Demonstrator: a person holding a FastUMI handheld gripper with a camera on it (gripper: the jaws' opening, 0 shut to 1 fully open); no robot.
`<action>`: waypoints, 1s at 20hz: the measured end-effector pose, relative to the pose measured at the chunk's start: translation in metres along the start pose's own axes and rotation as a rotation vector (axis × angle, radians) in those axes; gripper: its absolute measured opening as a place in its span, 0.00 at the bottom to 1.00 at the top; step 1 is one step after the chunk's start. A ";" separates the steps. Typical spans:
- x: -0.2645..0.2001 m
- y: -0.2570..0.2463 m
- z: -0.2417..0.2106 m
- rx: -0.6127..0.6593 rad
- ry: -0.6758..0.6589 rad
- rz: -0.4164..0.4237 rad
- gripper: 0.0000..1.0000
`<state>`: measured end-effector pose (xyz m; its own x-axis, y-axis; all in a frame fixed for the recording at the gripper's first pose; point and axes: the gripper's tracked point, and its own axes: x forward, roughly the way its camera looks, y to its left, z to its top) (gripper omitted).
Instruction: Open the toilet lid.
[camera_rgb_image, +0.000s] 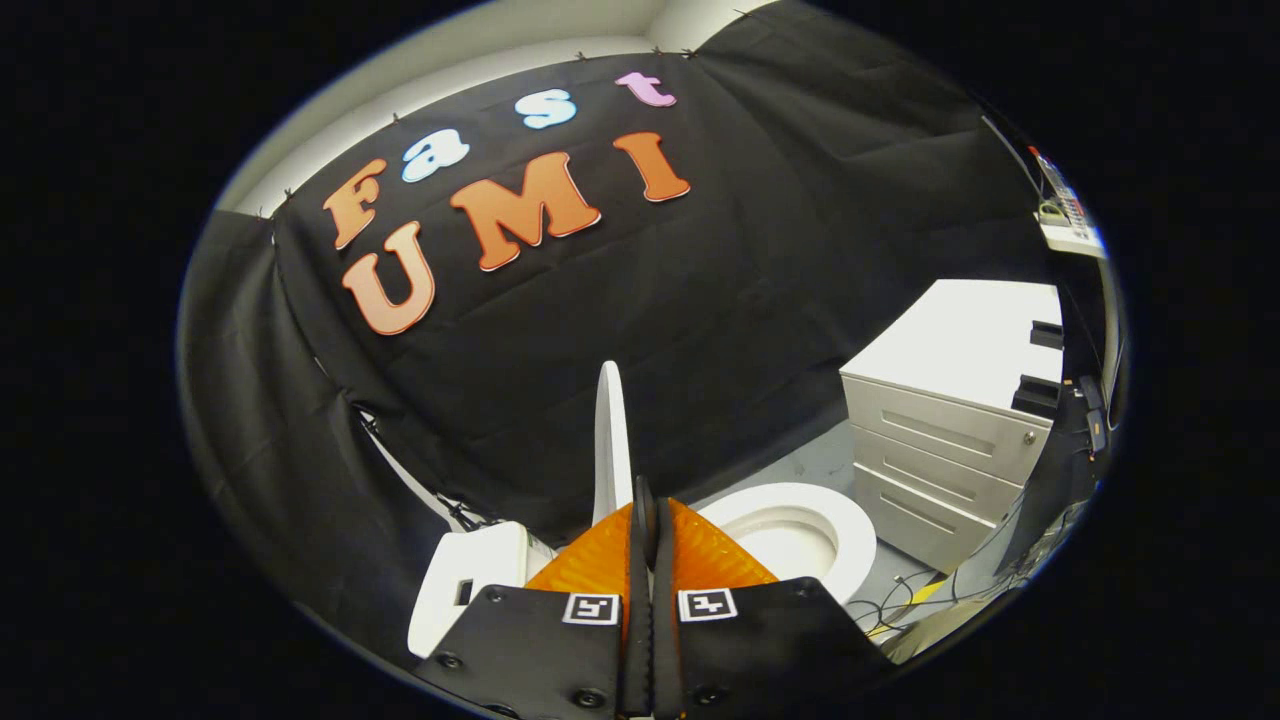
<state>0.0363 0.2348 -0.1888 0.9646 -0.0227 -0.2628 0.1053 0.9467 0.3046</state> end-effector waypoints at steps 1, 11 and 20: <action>-0.001 0.007 -0.001 -0.011 -0.001 0.007 0.08; -0.022 0.084 -0.012 -0.138 -0.019 0.128 0.08; -0.038 0.154 -0.035 -0.204 0.003 0.249 0.08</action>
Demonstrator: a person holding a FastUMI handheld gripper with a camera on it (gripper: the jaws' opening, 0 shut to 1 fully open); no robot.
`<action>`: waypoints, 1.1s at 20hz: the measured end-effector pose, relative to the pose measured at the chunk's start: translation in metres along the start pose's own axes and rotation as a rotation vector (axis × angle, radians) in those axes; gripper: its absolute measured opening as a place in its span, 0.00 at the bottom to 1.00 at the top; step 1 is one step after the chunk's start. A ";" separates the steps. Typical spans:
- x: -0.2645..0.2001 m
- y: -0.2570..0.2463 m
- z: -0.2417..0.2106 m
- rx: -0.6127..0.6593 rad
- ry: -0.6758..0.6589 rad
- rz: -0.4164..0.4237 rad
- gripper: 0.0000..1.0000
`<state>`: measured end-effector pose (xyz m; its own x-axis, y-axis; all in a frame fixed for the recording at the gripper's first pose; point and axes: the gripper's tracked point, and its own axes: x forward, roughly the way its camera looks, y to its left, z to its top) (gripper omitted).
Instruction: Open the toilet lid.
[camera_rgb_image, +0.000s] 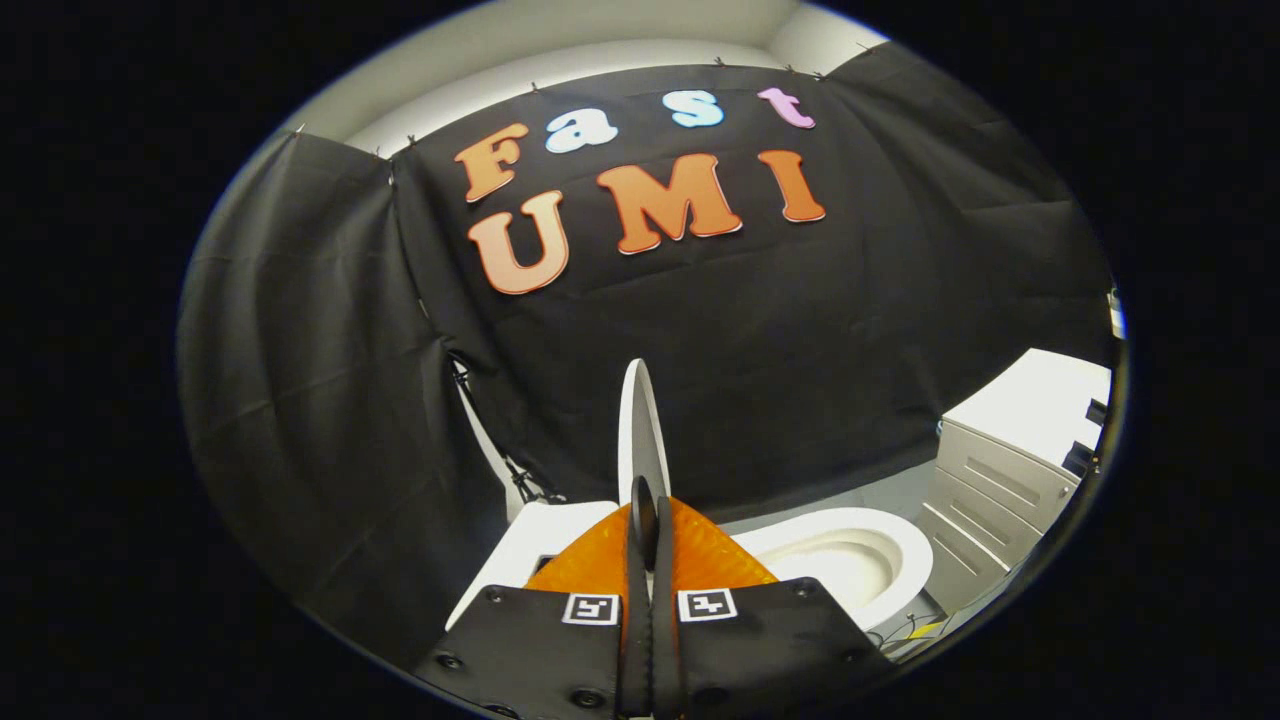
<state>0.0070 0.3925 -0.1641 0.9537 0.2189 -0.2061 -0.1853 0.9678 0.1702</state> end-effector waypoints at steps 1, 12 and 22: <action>0.000 0.008 -0.002 -0.007 0.001 0.012 0.08; 0.002 0.076 -0.020 -0.100 0.018 0.107 0.08; 0.004 0.111 -0.033 -0.165 0.026 0.153 0.08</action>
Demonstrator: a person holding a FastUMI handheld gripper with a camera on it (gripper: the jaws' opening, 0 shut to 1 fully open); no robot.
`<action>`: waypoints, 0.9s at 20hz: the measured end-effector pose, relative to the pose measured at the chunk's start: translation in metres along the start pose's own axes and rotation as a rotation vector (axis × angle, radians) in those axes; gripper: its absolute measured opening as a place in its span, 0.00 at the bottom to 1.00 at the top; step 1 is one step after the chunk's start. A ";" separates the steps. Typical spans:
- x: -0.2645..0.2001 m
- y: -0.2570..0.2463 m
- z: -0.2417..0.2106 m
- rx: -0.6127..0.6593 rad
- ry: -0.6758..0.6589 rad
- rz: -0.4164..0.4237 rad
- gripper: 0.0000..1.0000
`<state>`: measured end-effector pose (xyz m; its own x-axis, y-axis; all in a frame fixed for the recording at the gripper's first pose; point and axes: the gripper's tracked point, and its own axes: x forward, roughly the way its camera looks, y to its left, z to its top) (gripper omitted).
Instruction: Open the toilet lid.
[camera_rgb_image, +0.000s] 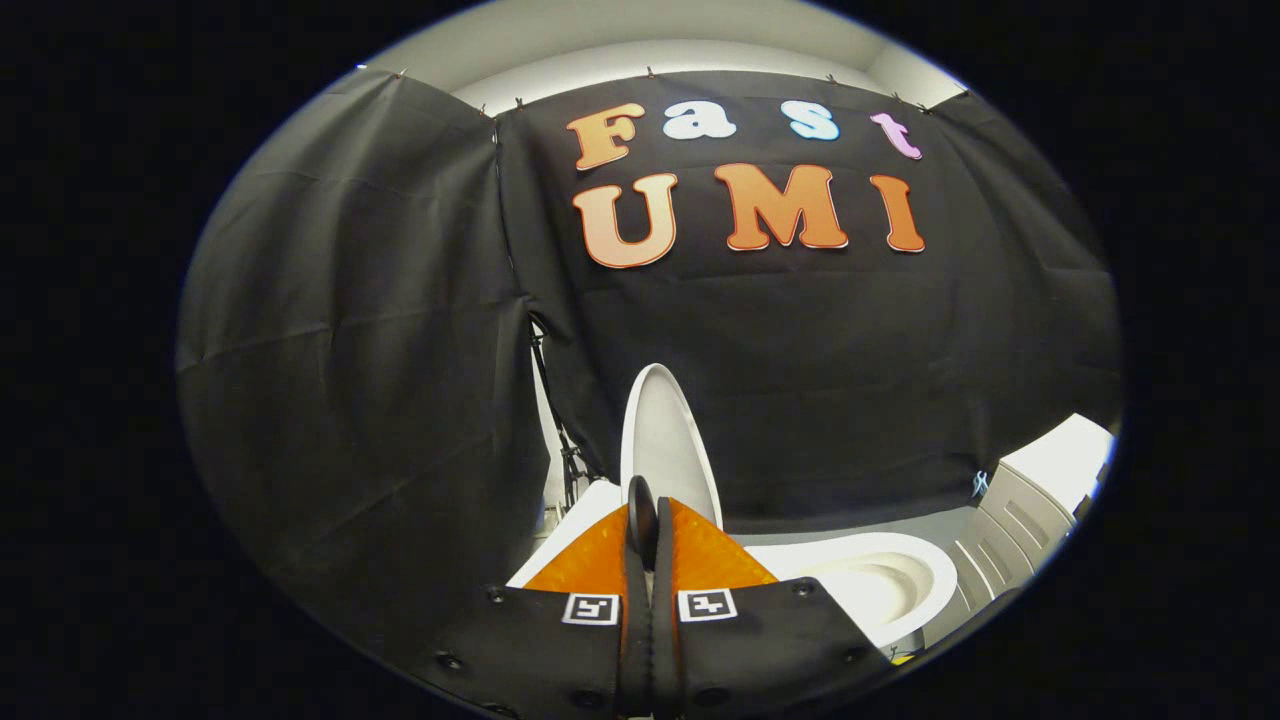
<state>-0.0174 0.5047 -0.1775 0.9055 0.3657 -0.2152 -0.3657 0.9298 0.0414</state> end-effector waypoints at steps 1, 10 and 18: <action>-0.001 0.004 -0.001 0.004 0.004 0.006 0.08; -0.007 0.003 -0.005 0.012 0.065 0.021 0.30; -0.050 -0.018 0.027 0.016 0.027 0.050 0.90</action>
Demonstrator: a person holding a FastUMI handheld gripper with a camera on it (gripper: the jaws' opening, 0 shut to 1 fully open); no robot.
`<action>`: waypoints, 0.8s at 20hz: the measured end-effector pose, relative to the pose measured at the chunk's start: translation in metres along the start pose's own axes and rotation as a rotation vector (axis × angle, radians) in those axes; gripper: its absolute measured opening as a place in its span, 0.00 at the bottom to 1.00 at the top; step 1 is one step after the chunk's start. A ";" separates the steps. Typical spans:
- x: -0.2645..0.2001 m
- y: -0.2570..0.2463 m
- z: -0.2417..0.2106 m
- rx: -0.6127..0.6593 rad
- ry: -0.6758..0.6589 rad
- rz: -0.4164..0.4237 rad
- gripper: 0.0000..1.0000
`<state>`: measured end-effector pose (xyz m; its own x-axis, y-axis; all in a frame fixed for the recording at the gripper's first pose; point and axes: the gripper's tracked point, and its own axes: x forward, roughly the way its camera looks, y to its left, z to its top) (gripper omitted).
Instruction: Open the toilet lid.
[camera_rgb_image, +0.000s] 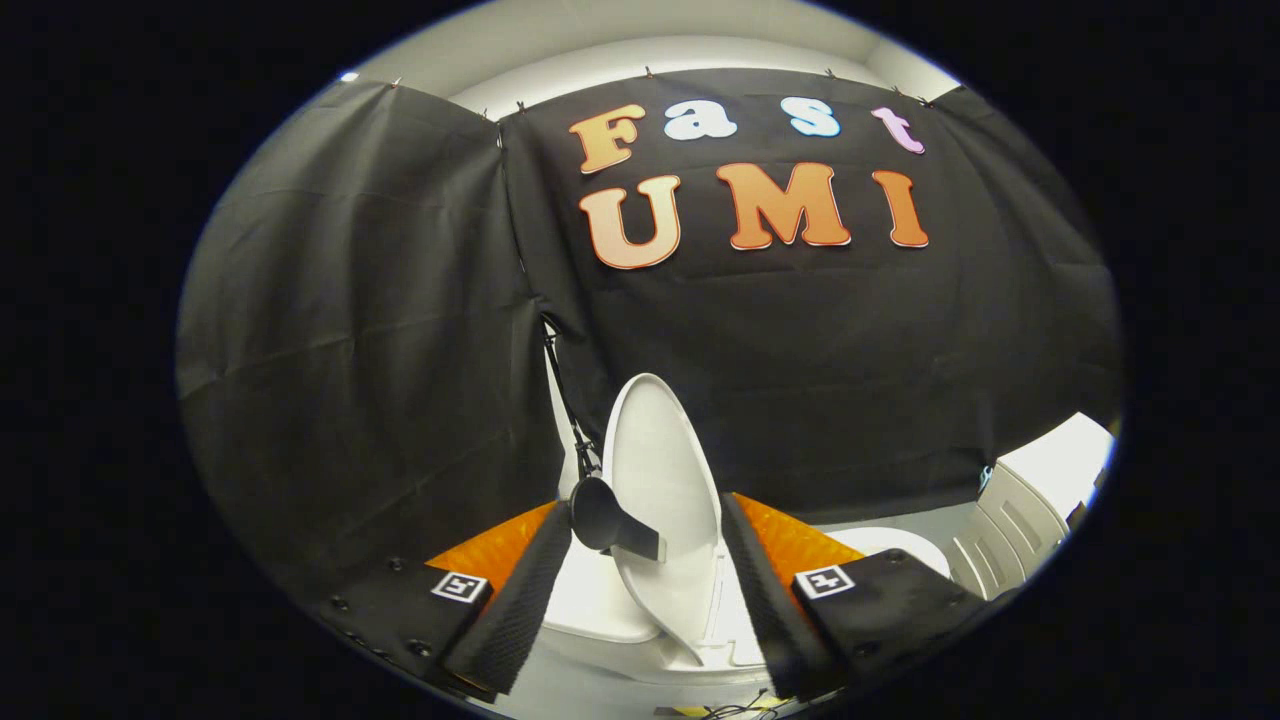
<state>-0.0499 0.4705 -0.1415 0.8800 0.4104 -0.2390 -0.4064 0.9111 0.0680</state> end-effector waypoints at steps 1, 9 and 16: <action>-0.006 -0.007 0.006 -0.001 -0.013 -0.003 0.95; -0.045 -0.084 0.053 0.035 -0.091 -0.069 0.98; -0.063 -0.179 0.078 0.028 -0.124 -0.199 0.98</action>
<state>-0.0135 0.2845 -0.0629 0.9664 0.2222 -0.1292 -0.2162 0.9746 0.0587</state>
